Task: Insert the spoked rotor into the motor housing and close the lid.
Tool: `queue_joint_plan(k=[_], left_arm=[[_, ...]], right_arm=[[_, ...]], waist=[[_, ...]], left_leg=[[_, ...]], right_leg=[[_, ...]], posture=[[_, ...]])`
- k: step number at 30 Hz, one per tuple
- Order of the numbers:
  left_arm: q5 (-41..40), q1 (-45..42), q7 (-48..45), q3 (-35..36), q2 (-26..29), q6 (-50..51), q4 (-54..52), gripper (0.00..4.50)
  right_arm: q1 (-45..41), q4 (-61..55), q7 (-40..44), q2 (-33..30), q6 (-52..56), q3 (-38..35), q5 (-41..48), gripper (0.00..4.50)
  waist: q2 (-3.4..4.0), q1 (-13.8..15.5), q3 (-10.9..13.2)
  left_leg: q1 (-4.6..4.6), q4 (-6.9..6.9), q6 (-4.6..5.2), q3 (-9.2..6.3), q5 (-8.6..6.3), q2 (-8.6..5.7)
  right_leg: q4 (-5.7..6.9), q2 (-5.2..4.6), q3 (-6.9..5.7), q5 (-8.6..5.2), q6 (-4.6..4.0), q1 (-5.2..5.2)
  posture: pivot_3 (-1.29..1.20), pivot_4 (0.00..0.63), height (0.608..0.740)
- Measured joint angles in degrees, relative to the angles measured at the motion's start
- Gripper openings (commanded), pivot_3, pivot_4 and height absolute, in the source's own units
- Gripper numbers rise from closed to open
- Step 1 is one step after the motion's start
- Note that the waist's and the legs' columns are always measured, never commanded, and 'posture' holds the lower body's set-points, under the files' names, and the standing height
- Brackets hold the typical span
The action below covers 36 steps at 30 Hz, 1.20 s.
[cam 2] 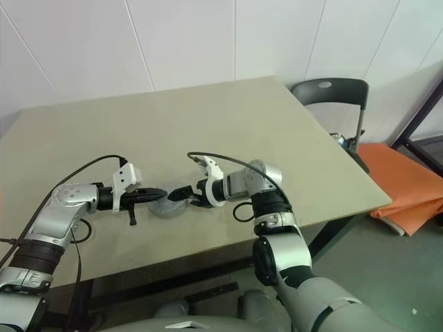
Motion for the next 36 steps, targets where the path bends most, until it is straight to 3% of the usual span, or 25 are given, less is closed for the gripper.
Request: queue_joint_plan(k=[14,24,33,36], left_arm=[[1.22,-0.71,2.16,2.34,1.56,-2.6,7.37,0.0],[-0.02,0.81,1.39,2.78,-0.46,2.16,0.89,0.0],[0.15,0.9,0.92,2.64,-0.57,2.73,0.36,0.0],[0.18,0.83,0.92,2.64,-0.66,2.67,0.37,0.0]], right_arm=[[-1.58,3.53,-3.95,0.77,-4.14,-0.74,0.29,4.47],[-4.44,8.15,-3.97,0.87,-6.65,0.15,0.32,4.47],[-4.6,9.72,-3.17,0.9,-2.96,-4.26,1.74,4.47],[-4.6,10.56,-3.12,0.92,-1.9,-6.03,2.71,3.89]], waist=[[-0.03,-0.04,-0.01],[-0.08,0.16,-0.05],[-0.07,0.01,-0.04],[-0.07,-0.06,-0.03]], left_leg=[[0.06,0.02,0.0,-0.01,0.0,0.01],[0.0,0.02,0.0,0.01,0.0,-0.02],[-0.1,-0.05,0.03,0.04,-0.02,-0.03],[-0.11,-0.06,0.06,0.08,-0.03,-0.02]], right_leg=[[0.09,0.01,0.0,0.0,0.0,0.0],[0.04,-0.03,0.05,0.01,-0.02,0.01],[-0.07,-0.01,0.08,0.13,-0.21,-0.08],[-0.07,0.0,0.13,0.13,-0.21,-0.13]], posture=[[0.0,0.0,0.74],[0.0,0.0,0.74],[0.0,0.0,0.74],[0.0,0.0,0.74]])
